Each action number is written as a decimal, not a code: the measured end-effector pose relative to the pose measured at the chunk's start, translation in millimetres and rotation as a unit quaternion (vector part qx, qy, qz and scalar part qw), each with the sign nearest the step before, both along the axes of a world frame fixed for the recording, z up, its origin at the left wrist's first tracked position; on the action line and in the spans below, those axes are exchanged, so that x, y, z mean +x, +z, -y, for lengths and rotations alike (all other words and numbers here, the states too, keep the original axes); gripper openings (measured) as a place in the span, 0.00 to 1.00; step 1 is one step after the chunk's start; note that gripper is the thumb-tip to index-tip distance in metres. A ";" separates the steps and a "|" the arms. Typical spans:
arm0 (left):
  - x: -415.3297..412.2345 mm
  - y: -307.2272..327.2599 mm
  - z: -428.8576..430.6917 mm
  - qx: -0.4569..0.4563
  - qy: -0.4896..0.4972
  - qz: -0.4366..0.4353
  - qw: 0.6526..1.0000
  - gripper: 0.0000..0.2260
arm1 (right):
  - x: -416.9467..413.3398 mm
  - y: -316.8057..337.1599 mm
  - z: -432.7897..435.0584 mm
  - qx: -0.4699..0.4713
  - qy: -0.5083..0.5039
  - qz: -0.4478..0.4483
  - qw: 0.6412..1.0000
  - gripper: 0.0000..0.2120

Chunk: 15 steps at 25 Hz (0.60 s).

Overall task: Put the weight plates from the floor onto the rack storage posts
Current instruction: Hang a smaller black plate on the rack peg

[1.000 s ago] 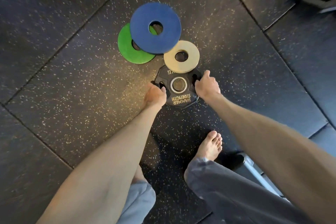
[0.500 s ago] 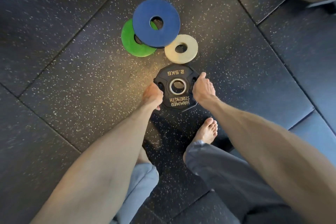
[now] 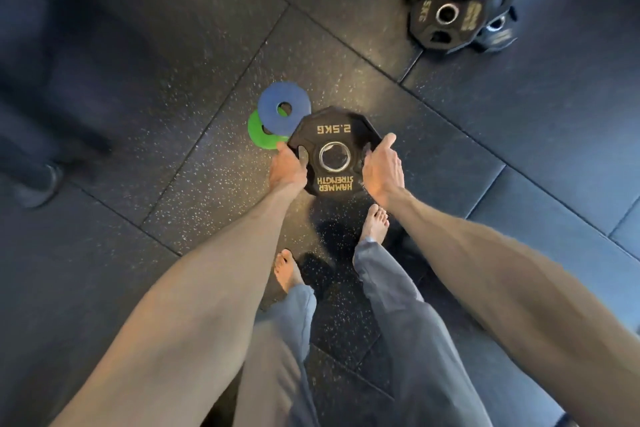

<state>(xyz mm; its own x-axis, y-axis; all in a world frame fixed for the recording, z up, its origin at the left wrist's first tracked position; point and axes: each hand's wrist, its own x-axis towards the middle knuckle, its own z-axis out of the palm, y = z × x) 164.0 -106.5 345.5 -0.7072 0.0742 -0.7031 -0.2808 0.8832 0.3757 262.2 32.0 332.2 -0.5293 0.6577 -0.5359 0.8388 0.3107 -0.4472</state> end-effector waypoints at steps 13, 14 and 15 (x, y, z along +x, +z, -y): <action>50.6 346.8 -60.4 0.293 -0.235 -0.219 0.900 0.12 | 96.8 349.1 21.7 0.200 -0.385 -0.298 0.850 0.09; 68.7 364.6 -66.6 0.317 -0.251 -0.223 0.887 0.14 | 116.4 366.8 22.9 0.220 -0.414 -0.301 0.830 0.09; 92.7 381.8 -73.1 0.339 -0.269 -0.227 0.873 0.16 | 141.1 384.6 24.7 0.239 -0.447 -0.303 0.807 0.09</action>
